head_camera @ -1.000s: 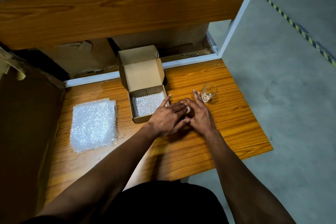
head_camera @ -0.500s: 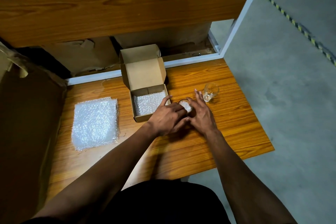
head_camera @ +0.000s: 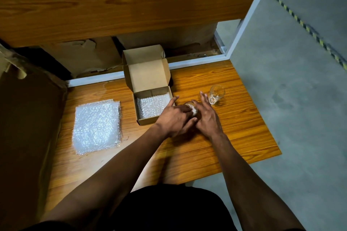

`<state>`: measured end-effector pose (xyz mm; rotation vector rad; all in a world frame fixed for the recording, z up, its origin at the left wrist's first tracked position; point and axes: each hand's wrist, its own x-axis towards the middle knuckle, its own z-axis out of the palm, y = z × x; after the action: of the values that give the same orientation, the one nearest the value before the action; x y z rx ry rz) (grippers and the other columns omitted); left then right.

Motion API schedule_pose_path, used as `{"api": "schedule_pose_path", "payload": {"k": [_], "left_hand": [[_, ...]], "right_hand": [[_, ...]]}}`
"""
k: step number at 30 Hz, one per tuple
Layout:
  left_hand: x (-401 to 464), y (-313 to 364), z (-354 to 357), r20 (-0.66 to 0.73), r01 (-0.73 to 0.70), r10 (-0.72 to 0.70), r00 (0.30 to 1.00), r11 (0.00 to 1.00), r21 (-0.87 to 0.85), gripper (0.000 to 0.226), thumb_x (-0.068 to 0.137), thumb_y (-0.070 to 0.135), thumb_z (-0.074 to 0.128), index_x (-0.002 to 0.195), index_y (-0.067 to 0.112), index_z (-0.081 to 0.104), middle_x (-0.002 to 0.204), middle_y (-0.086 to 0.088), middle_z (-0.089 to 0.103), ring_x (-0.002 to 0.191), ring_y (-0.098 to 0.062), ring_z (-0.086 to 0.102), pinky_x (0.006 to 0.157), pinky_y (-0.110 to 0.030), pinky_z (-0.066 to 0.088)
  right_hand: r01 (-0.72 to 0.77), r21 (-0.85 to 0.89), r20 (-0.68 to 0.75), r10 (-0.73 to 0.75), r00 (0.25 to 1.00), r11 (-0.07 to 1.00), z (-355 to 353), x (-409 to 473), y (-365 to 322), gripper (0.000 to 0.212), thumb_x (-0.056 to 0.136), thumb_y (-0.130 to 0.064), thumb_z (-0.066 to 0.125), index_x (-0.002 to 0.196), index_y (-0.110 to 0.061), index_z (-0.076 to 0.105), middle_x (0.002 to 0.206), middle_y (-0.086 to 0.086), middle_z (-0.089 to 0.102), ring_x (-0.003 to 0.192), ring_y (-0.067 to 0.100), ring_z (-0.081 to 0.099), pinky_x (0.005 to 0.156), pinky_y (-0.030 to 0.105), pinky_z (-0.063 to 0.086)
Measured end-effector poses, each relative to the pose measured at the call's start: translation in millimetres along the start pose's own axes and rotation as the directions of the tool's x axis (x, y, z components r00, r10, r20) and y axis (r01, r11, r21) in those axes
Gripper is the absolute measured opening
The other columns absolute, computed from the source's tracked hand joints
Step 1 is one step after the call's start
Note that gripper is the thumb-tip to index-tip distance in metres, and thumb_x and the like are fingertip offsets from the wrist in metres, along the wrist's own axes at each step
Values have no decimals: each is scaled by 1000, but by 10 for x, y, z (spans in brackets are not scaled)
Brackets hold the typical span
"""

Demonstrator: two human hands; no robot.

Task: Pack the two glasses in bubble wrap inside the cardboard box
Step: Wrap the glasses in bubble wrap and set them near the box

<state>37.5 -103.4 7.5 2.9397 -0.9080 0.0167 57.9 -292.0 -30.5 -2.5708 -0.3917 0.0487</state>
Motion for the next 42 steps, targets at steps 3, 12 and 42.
{"api": "schedule_pose_path", "payload": {"k": [3, 12, 42], "left_hand": [[44, -85, -32, 13, -41, 41, 999, 999, -30, 64, 104, 56, 20, 122, 26, 73, 131, 3, 71, 126, -18, 64, 127, -54, 15], [-222, -153, 72, -16, 206, -241, 970, 860, -467, 76, 92, 59, 71, 150, 15, 48, 141, -7, 52, 124, -31, 57, 96, -43, 54], [-1674, -585, 57, -183, 415, -456, 871, 882, -223, 71, 101, 67, 43, 151, 17, 47, 130, -5, 54, 119, -24, 51, 97, -43, 43]], "right_hand": [[6, 1, 3, -6, 1000, 1000, 3, -2, 14, 82, 79, -6, 77, 154, -21, 49, 175, -1, 8, 161, 18, 4, 124, 41, 32], [30, 153, 5, -31, 1000, 988, 9, -99, -110, 59, 72, -39, 85, 125, -22, 63, 111, 1, 71, 101, 23, 67, 83, 35, 56], [195, 247, 203, -247, 947, 949, 594, -214, -936, 45, 88, -70, 62, 108, -31, 71, 76, -15, 70, 64, -1, 65, 61, 18, 55]]}}
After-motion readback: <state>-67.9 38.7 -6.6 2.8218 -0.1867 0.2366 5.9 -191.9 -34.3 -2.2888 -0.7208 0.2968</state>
